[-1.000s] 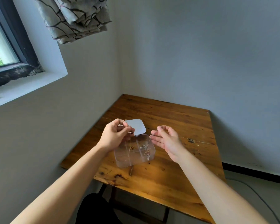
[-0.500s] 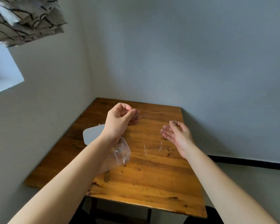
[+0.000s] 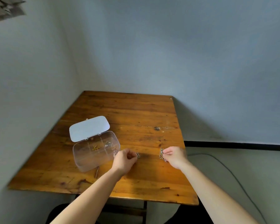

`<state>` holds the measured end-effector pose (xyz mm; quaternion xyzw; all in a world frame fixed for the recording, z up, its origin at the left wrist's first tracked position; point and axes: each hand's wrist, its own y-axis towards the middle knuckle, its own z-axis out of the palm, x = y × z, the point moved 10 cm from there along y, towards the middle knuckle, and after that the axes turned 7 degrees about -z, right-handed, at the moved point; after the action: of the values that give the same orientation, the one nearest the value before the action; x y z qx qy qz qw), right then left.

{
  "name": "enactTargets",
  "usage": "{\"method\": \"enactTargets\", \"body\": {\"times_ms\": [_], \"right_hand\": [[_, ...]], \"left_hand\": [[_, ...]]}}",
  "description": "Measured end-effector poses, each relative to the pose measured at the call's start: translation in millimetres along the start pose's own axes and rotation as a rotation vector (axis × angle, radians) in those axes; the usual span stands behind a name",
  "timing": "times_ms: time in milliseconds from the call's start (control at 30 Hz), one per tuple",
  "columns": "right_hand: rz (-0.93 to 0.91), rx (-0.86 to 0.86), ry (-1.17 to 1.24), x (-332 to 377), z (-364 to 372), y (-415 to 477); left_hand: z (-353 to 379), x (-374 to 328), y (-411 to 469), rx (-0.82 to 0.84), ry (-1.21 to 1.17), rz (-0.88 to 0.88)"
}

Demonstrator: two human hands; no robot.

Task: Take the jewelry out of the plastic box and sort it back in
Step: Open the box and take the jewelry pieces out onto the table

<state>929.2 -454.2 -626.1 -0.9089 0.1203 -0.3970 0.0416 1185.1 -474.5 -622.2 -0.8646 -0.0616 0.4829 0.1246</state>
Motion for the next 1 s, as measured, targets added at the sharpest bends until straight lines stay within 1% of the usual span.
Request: {"method": "enactTargets", "body": {"times_ms": [100,167,200,300,400,533,600,667,733,800,867,933,1000], "right_hand": [[-0.045,0.010,-0.158,7,2,1],[-0.101,0.015,-0.292,19,1,4],[-0.134,0.009,-0.339,27,0,5],[-0.219,-0.017,-0.369,55,0,10],[-0.298,-0.003,-0.315,84,14,12],[-0.511,0.148,-0.239,136,58,-1],[-0.632,0.252,-0.252,165,86,-13],[-0.754,0.326,-0.360,191,111,-26],[-0.834,0.385,-0.521,208,134,-33],[-0.840,0.447,-0.712,214,154,-34],[-0.819,0.466,-0.904,216,166,-30],[-0.800,0.465,-1.008,218,172,-25],[-0.801,0.457,-1.044,218,178,-21]], "left_hand": [[2,-12,-3,0.062,0.142,0.072],[-3,-27,-4,0.091,0.281,0.164],[-11,-36,-4,0.080,0.338,0.218],[-51,-56,-5,-0.028,0.387,0.336],[-97,-52,-3,-0.152,0.409,0.357],[-145,-22,-4,-0.310,0.526,0.312],[-153,-3,-6,-0.326,0.603,0.293],[-154,18,-6,-0.277,0.632,0.260],[-152,31,-10,-0.244,0.627,0.262],[-151,35,-15,-0.262,0.600,0.312],[-152,35,-19,-0.292,0.563,0.349],[-152,37,-20,-0.315,0.541,0.360],[-152,37,-20,-0.329,0.523,0.370]]}}
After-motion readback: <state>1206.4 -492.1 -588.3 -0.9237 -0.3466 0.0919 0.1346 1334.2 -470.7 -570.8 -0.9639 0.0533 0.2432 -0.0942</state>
